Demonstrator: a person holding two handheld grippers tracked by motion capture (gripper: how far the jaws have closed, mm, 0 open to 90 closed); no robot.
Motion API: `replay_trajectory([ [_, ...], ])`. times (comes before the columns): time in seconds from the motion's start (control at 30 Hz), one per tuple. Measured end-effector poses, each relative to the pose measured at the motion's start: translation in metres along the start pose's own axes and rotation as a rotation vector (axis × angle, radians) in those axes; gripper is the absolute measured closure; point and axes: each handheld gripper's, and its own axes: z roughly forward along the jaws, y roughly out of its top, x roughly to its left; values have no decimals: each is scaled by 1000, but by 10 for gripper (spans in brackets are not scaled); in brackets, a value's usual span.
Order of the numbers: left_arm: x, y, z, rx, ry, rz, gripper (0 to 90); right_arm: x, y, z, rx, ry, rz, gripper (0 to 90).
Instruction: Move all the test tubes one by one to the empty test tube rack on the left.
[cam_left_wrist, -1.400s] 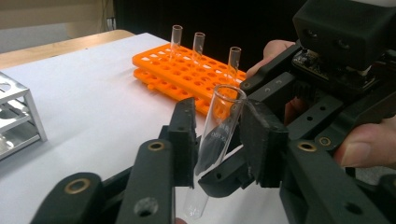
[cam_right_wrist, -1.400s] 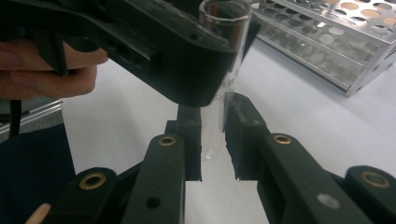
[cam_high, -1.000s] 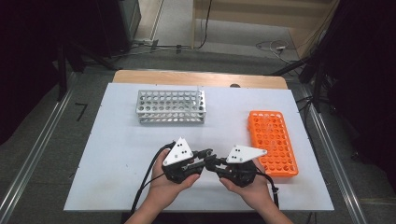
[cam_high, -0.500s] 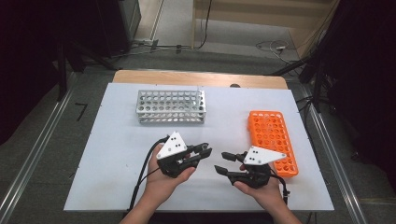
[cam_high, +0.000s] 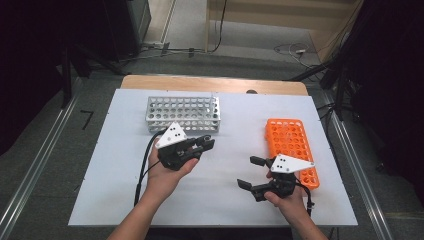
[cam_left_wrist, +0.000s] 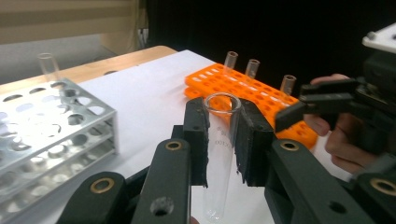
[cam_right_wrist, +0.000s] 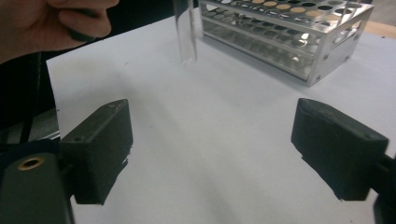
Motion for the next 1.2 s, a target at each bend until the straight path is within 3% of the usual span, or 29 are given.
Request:
replay_trajectory([
  [0.37, 32, 12, 6, -5, 40, -34, 762, -11, -9, 4, -2, 10, 60, 64],
  [0.67, 52, 22, 13, -12, 54, -41, 762, -17, -11, 5, 0, 8, 74, 20],
  [0.93, 68, 32, 21, -33, 95, -27, 761, -19, -11, 3, -6, 8, 102, 0],
  [1.2, 90, 36, 32, -58, 128, -68, 762, -19, -10, 1, -17, -10, 107, 0],
])
